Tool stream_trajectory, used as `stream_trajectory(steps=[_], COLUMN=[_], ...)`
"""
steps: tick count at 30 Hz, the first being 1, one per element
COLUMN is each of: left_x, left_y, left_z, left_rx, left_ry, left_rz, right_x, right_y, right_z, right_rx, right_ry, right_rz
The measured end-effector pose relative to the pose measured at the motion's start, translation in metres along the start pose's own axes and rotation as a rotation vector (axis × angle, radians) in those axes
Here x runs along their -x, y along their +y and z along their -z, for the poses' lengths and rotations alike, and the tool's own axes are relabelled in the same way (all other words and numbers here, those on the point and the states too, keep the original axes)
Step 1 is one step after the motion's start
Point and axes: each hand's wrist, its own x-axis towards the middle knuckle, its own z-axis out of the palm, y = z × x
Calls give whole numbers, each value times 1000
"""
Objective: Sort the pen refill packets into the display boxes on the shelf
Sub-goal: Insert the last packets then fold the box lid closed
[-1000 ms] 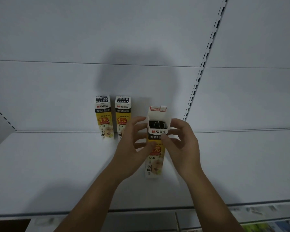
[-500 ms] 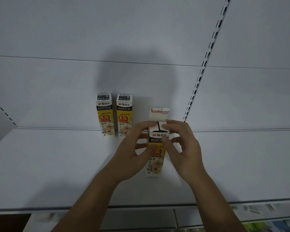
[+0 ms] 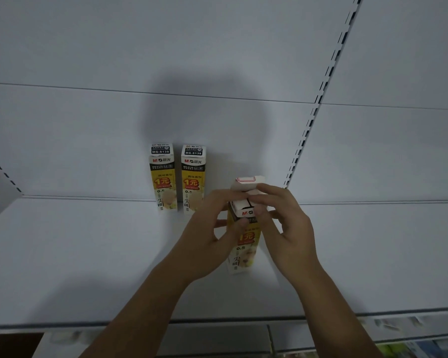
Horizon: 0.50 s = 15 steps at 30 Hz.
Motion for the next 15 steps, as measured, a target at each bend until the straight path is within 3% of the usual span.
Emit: stream_trajectory(steps=[10, 15], left_x=[-6, -8], left_y=[-3, -6], left_z=[-1, -1], left_rx=[57, 65], left_ry=[-38, -37], left_rz=[10, 35], right_x=[-17, -21], right_y=[0, -5], right_z=[9, 8], right_rx=[-198, -101], right_ry=[-8, -53], right_rz=[-108, -40])
